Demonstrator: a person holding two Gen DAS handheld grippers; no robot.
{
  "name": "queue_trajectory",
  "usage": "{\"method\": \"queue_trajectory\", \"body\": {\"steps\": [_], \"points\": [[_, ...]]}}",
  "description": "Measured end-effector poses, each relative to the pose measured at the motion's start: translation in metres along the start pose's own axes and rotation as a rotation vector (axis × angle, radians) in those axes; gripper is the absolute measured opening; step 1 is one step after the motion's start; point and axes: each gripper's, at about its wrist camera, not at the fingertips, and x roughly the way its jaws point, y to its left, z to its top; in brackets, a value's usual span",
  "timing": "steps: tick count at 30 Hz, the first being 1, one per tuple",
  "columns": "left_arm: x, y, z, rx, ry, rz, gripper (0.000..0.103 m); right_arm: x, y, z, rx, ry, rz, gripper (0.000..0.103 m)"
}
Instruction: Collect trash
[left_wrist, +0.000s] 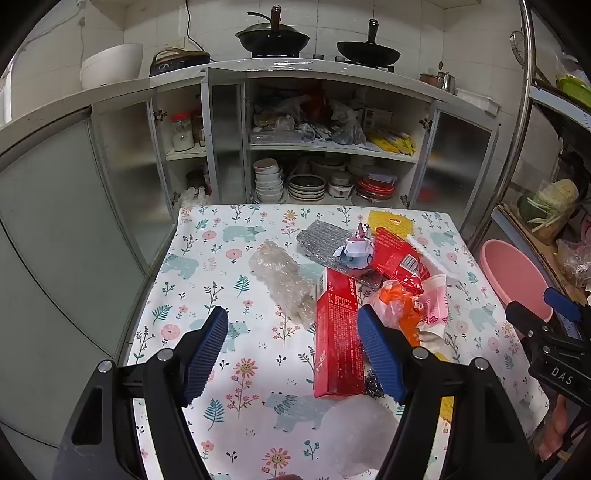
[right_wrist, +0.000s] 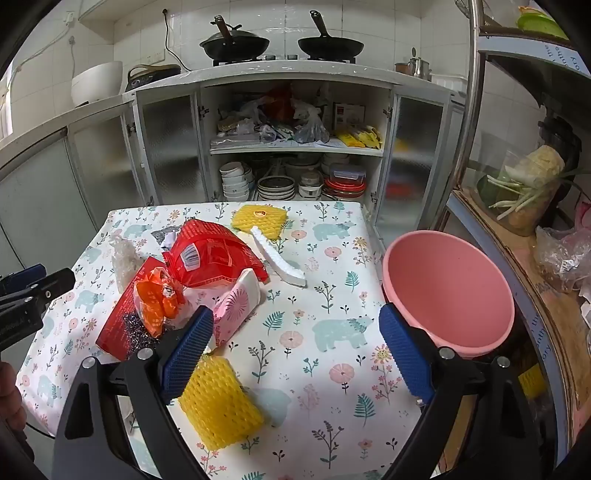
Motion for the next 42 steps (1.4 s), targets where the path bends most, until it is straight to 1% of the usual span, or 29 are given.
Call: {"method": "queue_trajectory", "body": {"steps": [21, 23, 42], "points": [[0.0002, -0.0001, 0.0, 0.001, 0.0, 0.0, 0.072, -0.0047, 0.0012, 0.0013, -0.004, -0.006, -0.005, 0.092], [0.0001, 0.0, 0.0, 0.0, -0.001, 0.001, 0.072, -0.0092, -0.0005, 0.0054, -0.003, -0.008, -0.005, 0.092], [0.0, 0.0, 0.0, 0.0, -0.004, 0.0, 0.072, -0.0075, 0.001, 0.0035, -0.006, -0.013, -0.009, 0.092]]}}
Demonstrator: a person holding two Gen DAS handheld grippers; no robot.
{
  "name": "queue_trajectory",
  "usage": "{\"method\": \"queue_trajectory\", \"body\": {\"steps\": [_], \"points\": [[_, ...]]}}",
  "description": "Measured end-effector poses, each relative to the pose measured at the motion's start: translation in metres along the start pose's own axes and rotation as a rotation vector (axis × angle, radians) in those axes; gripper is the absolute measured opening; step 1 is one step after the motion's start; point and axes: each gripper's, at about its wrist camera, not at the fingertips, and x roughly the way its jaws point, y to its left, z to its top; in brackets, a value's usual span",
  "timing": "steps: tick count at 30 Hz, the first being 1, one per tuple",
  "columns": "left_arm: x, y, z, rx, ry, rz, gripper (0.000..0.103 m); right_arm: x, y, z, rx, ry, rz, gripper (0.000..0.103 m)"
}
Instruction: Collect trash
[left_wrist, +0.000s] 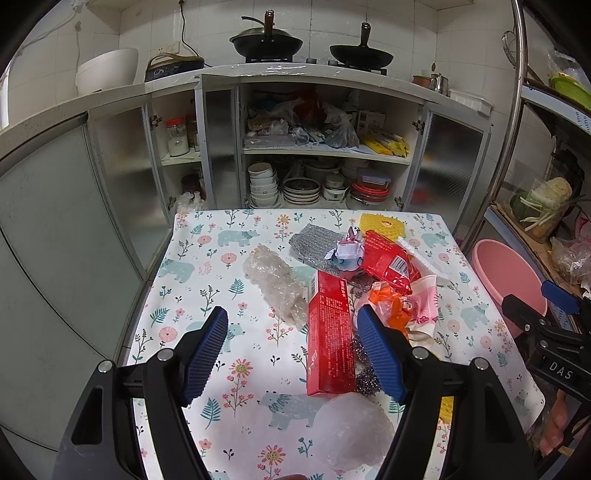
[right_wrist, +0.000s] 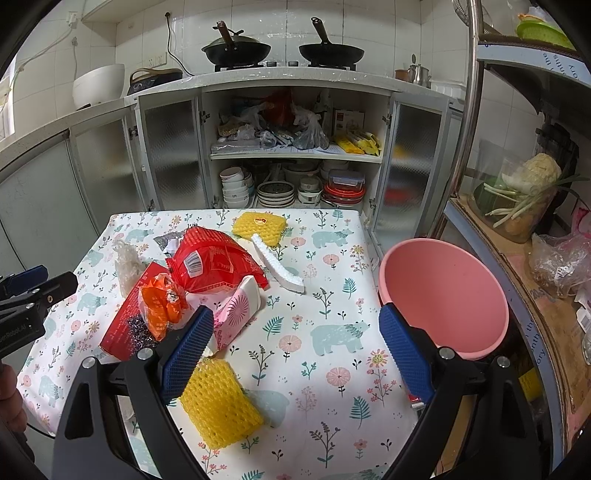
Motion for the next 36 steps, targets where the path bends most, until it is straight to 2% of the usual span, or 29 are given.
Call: {"method": "queue_trajectory", "body": {"steps": [36], "points": [[-0.0001, -0.0002, 0.0, 0.0, -0.006, 0.0, 0.072, -0.0029, 0.0001, 0.0012, 0.001, -0.011, -0.004, 0.092]]}}
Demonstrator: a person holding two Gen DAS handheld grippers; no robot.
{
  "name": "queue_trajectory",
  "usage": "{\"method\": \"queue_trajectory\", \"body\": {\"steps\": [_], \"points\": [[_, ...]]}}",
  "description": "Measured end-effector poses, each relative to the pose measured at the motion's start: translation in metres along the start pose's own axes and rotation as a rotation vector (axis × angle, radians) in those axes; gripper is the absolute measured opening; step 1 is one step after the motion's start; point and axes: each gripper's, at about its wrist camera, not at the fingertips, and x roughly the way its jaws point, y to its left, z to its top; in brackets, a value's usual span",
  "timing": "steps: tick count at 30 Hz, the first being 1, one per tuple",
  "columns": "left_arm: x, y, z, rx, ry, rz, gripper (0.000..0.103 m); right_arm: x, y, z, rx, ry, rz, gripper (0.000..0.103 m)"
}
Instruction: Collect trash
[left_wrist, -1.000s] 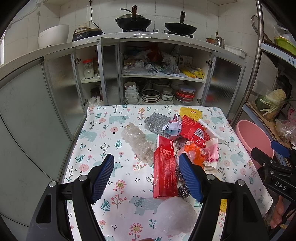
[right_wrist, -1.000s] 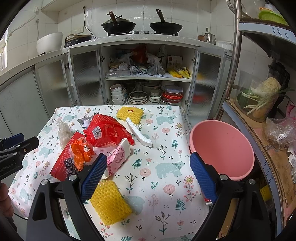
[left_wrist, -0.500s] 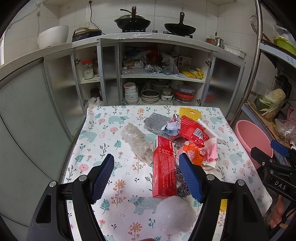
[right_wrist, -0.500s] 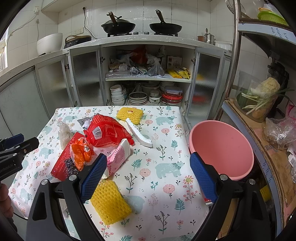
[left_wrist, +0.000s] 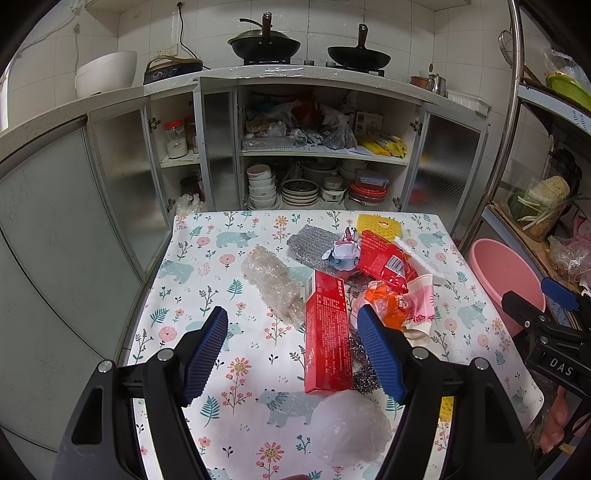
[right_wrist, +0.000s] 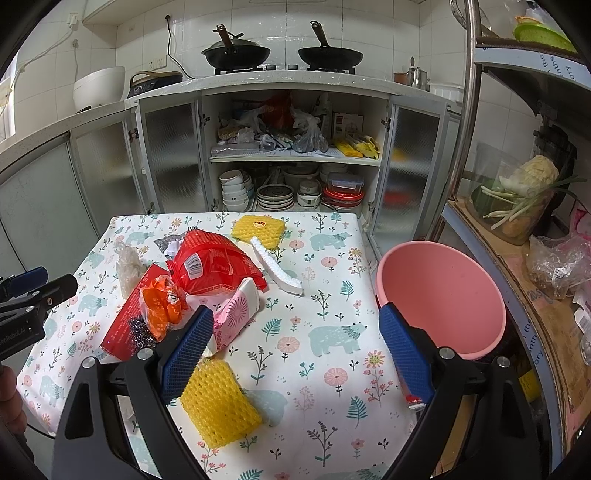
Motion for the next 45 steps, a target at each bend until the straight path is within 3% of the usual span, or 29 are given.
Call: {"method": "queue_trajectory", "body": {"steps": [30, 35, 45], "points": [[-0.003, 0.003, -0.002, -0.005, 0.003, -0.034, 0.072, -0.005, -0.004, -0.004, -0.003, 0.005, 0.018, 0.092], [-0.007, 0.012, -0.008, -0.005, 0.029, -0.076, 0.072, -0.005, -0.006, -0.013, -0.014, 0.023, 0.052, 0.092], [-0.008, 0.01, -0.042, 0.03, 0.176, -0.305, 0.072, -0.003, 0.003, -0.034, -0.059, 0.087, 0.183, 0.092]]}}
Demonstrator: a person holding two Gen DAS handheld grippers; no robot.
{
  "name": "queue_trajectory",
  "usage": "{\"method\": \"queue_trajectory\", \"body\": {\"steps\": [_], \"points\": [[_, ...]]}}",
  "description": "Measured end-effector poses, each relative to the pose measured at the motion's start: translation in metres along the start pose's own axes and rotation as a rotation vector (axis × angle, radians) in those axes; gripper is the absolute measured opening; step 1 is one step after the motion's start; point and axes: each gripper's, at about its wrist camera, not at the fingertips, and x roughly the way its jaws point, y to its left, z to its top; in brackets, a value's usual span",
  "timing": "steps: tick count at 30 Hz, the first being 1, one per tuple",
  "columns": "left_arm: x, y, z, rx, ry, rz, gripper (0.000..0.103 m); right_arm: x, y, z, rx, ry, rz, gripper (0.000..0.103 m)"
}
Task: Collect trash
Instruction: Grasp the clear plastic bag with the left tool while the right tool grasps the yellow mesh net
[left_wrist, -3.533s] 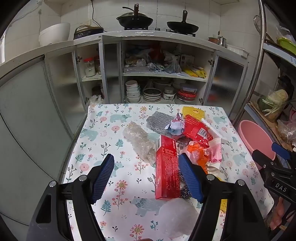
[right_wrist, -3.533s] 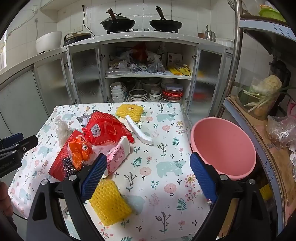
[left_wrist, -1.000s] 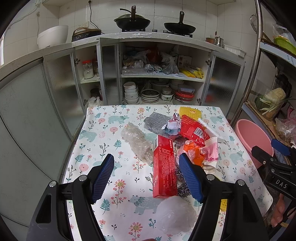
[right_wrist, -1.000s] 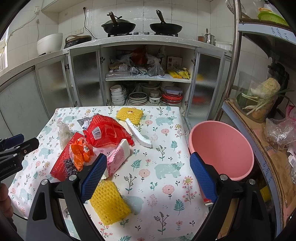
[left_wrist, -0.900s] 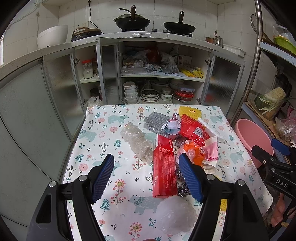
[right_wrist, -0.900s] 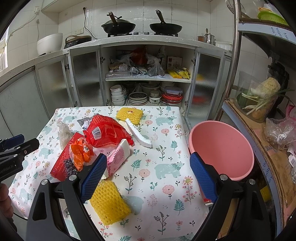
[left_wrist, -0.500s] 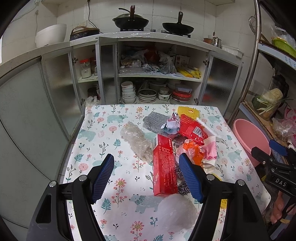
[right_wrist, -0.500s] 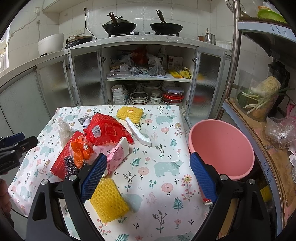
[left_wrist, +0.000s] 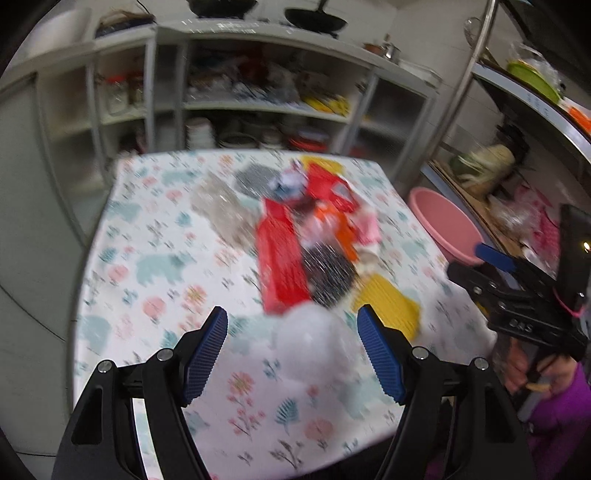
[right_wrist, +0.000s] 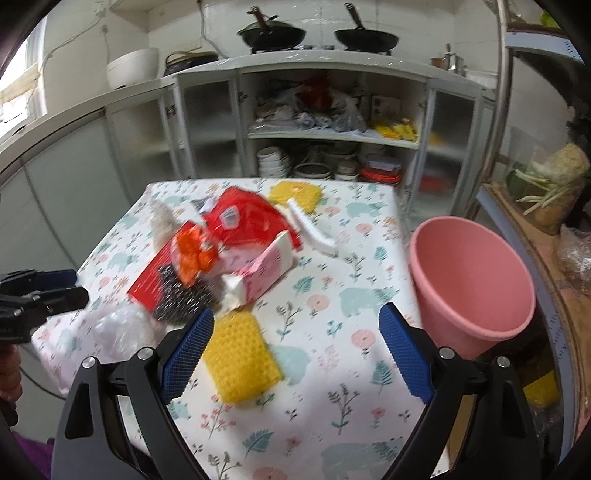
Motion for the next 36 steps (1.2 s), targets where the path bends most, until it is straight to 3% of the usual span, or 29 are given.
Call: {"method": "queue_trajectory", "body": {"steps": [8, 11, 13, 16, 19, 25, 28, 30, 36], "points": [[0.032, -0.021, -0.018, 0.079, 0.102, -0.026, 0.07, 0.015, 0.003, -0.017, -0.006, 0.104, 0.14, 0.086], [0.041, -0.02, -0.018, 0.073, 0.123, -0.031, 0.053, 0.019, 0.006, -0.021, -0.017, 0.131, 0.179, 0.086], [0.044, -0.02, -0.018, 0.074, 0.131, -0.041, 0.037, 0.024, 0.009, -0.022, -0.03, 0.146, 0.196, 0.086], [0.042, -0.019, -0.018, 0.085, 0.121, -0.037, 0.023, 0.031, 0.012, -0.021, -0.052, 0.16, 0.199, 0.086], [0.035, -0.018, -0.017, 0.083, 0.109, -0.044, 0.02, 0.038, 0.015, -0.019, -0.067, 0.173, 0.209, 0.084], [0.017, -0.015, -0.016, 0.084, 0.073, -0.05, 0.018, 0.054, 0.018, -0.021, -0.087, 0.231, 0.219, 0.062], [0.01, -0.014, -0.015, 0.078, 0.059, -0.048, 0.018, 0.059, 0.016, -0.027, -0.078, 0.264, 0.228, 0.042], [0.007, -0.013, -0.013, 0.074, 0.051, -0.043, 0.018, 0.056, 0.013, -0.027, -0.057, 0.264, 0.253, 0.023], [-0.004, -0.021, -0.007, 0.086, 0.017, -0.049, 0.018, 0.033, 0.002, -0.027, -0.019, 0.206, 0.279, 0.017]]}}
